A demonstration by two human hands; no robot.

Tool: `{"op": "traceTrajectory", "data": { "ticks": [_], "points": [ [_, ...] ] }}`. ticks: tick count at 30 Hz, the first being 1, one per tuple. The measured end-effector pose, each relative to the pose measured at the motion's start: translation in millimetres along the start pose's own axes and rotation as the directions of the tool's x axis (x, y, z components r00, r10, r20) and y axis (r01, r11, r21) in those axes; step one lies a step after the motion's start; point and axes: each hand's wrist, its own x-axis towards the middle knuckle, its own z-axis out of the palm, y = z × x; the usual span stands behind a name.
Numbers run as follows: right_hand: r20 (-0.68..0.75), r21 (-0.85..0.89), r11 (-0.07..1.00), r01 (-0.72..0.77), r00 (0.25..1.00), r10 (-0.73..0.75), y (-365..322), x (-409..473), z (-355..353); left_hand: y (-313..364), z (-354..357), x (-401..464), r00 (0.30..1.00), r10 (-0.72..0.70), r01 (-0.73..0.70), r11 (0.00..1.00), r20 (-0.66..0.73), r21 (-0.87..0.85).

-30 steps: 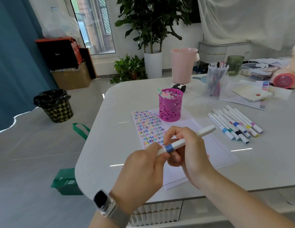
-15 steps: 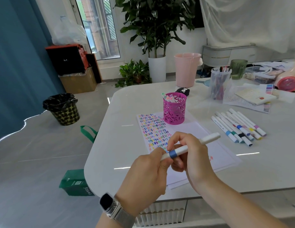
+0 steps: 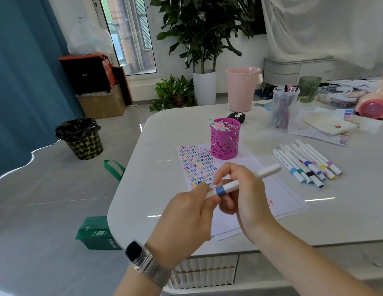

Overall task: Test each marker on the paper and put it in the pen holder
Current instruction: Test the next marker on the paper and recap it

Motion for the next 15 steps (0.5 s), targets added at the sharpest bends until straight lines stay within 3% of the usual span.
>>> {"op": "traceTrajectory", "data": {
  "ticks": [6,8,9,10,11,12,13,15],
  "points": [
    [0.066,-0.172,0.985,0.026,0.998,-0.015,-18,23,-14,5,-7,8,0.970,-0.029,0.021,0.999,-0.240,-0.036],
    [0.019,-0.322,0.933,0.159,0.987,-0.161,-15,23,-25,1,-9,9,0.948,-0.100,0.090,0.995,-0.302,-0.048],
    [0.062,-0.521,0.798,0.305,0.945,-0.321,-11,20,-31,-1,-9,10,0.937,-0.138,0.124,0.990,-0.321,-0.064],
    [0.190,-0.735,0.515,0.441,0.864,-0.467,-8,19,-35,-2,-9,10,0.929,-0.170,0.154,0.985,-0.327,-0.074],
    [0.356,-0.826,0.209,0.524,0.772,-0.527,-3,19,-38,-2,-9,9,0.927,-0.194,0.177,0.981,-0.320,-0.082],
    [0.484,-0.822,0.011,0.570,0.708,-0.515,0,20,-39,0,-8,9,0.930,-0.214,0.193,0.976,-0.299,-0.100],
    [0.550,-0.802,-0.066,0.594,0.689,-0.472,3,21,-37,2,-7,10,0.933,-0.240,0.210,0.968,-0.267,-0.136],
    [0.593,-0.769,-0.075,0.635,0.665,-0.455,9,25,-31,4,-6,14,0.929,-0.318,0.267,0.930,-0.187,-0.253]
  ]
}}
